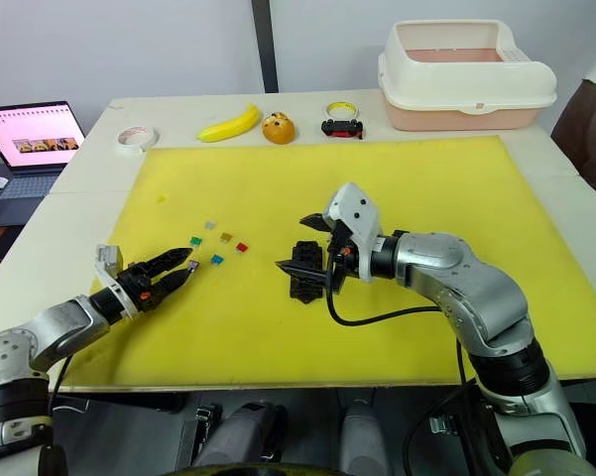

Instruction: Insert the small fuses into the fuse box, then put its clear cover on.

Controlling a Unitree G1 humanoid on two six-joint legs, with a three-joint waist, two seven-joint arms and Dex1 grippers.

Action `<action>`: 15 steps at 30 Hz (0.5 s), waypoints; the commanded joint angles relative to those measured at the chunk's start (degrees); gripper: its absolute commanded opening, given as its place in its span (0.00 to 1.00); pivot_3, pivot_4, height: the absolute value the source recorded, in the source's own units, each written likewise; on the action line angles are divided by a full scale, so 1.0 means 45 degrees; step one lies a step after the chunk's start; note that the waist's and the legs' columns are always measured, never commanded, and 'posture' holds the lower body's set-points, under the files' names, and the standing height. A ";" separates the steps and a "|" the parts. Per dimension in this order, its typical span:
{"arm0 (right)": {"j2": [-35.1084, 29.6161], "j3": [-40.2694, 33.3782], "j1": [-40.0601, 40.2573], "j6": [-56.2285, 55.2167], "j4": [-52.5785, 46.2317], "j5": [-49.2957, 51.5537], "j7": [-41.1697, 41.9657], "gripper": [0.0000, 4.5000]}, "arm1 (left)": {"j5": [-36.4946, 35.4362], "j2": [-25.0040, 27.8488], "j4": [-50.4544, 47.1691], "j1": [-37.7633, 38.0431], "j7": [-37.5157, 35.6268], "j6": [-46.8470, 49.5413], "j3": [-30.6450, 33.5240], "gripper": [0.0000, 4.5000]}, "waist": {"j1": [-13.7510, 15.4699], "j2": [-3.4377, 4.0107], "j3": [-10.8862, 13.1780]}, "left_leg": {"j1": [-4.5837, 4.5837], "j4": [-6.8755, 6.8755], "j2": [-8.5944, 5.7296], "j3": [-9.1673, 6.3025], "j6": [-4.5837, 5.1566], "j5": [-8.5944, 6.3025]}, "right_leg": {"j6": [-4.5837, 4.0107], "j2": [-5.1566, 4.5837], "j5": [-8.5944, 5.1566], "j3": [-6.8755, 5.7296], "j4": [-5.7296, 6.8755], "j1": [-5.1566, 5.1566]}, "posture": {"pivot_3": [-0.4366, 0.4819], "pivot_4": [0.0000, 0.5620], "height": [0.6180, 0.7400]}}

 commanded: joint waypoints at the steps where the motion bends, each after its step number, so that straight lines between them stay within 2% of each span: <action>1: -0.0120 -0.0316 -0.0026 -0.0035 -0.0548 0.0097 -0.0018 1.00 | 0.0559 -0.0354 0.0093 0.0222 0.0330 0.0022 -0.0294 0.28 | -0.0037 0.0000 0.0000 | 0.0000 -0.0001 0.0000 0.0000 0.0000 0.0000 | 0.0000 0.0000 0.0000 0.0000 0.0000 -0.0001 | 0.48 0.27 1.00; 3: -0.0143 -0.0349 -0.0010 -0.0009 -0.0579 0.0105 -0.0017 1.00 | 0.0667 -0.0402 0.0105 0.0138 0.0446 -0.0085 -0.0137 0.04 | -0.0048 0.0002 -0.0001 | 0.0000 -0.0003 0.0003 0.0000 0.0000 0.0000 | 0.0000 0.0002 0.0000 0.0001 0.0001 -0.0003 | 0.48 0.27 1.00; 4: -0.0161 -0.0364 0.0000 0.0007 -0.0601 0.0116 -0.0016 1.00 | 0.0670 -0.0383 0.0115 0.0088 0.0507 -0.0102 -0.0033 0.01 | -0.0046 0.0007 -0.0005 | 0.0000 -0.0005 0.0004 0.0001 0.0000 -0.0001 | 0.0000 0.0002 0.0000 0.0001 0.0001 -0.0003 | 0.48 0.27 1.00; 12: -0.0335 -0.0498 0.0088 0.0064 -0.0716 0.0227 0.0025 1.00 | 0.0186 0.0278 -0.0264 0.0188 0.0586 0.0193 0.0618 0.01 | -0.0085 0.0011 -0.0007 | 0.0001 -0.0010 0.0016 0.0002 0.0001 -0.0001 | 0.0000 0.0012 0.0000 0.0002 0.0004 -0.0015 | 0.48 0.27 1.00; 15: -0.0134 -0.1015 0.0027 0.0508 -0.0795 0.0904 -0.0153 1.00 | -0.1250 0.1063 -0.1057 -0.0213 0.0265 0.0492 0.0883 0.01 | -0.0121 -0.0023 0.0013 | -0.0012 -0.0018 0.0035 0.0004 0.0000 -0.0001 | 0.0000 0.0021 -0.0001 0.0006 0.0014 -0.0045 | 0.48 0.27 1.00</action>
